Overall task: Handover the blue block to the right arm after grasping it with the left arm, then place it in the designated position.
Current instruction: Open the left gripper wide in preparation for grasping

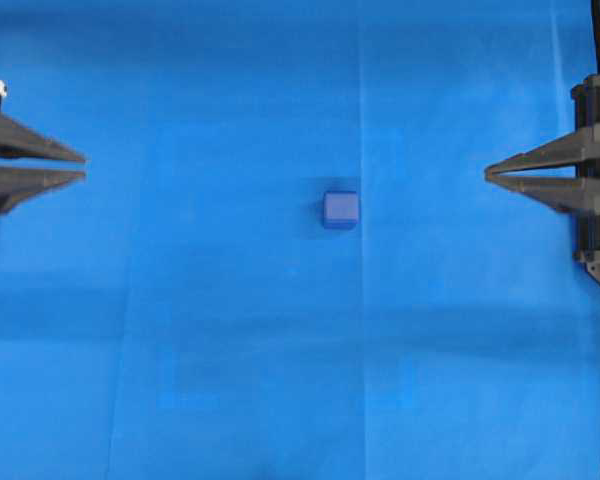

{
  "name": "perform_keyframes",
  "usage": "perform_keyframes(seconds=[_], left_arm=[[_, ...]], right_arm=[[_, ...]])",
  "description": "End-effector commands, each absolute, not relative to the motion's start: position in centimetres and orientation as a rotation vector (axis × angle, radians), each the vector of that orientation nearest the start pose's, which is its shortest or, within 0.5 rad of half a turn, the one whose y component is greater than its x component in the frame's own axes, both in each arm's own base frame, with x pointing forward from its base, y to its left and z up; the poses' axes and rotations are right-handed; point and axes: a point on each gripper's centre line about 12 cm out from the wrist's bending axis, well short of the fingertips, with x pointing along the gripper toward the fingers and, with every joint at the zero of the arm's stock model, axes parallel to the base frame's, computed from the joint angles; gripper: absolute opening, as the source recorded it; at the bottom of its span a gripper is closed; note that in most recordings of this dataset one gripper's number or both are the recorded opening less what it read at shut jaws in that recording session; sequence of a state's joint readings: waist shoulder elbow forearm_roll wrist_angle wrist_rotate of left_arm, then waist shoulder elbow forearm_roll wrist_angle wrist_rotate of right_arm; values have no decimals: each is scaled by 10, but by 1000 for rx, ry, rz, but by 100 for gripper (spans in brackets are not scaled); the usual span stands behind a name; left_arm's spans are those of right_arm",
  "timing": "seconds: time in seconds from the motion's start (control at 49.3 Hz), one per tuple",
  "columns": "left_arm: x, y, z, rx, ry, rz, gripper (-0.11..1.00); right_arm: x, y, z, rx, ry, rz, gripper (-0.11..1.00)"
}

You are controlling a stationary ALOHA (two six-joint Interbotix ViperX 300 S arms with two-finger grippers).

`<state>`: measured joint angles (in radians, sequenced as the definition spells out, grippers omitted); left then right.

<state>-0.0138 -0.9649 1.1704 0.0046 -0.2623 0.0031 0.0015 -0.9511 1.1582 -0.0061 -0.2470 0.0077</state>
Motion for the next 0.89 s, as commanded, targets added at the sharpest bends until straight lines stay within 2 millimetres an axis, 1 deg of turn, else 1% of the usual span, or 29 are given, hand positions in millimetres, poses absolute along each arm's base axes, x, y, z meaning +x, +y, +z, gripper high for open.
perform_keyframes(seconds=[0.0,0.142,0.182,0.223,0.243,0.507,0.872], left_arm=[[201,-3,298,9,-71,-15,32],[201,-4,297,10,-68,-18,74],[201,-4,298,8,-69,-18,83],[201,-4,297,10,-66,-18,90],[201,-4,298,10,-69,-18,91],[201,-2,297,10,-68,-12,91],[201,17,292,13,-27,82,91]], right_arm=[[205,0,303,9,-63,2,30],[205,1,302,11,-54,3,72],[205,1,302,12,-54,3,83],[205,1,302,12,-54,3,92],[205,0,302,12,-54,1,94],[205,0,300,12,-46,1,96],[205,0,300,12,-41,1,96]])
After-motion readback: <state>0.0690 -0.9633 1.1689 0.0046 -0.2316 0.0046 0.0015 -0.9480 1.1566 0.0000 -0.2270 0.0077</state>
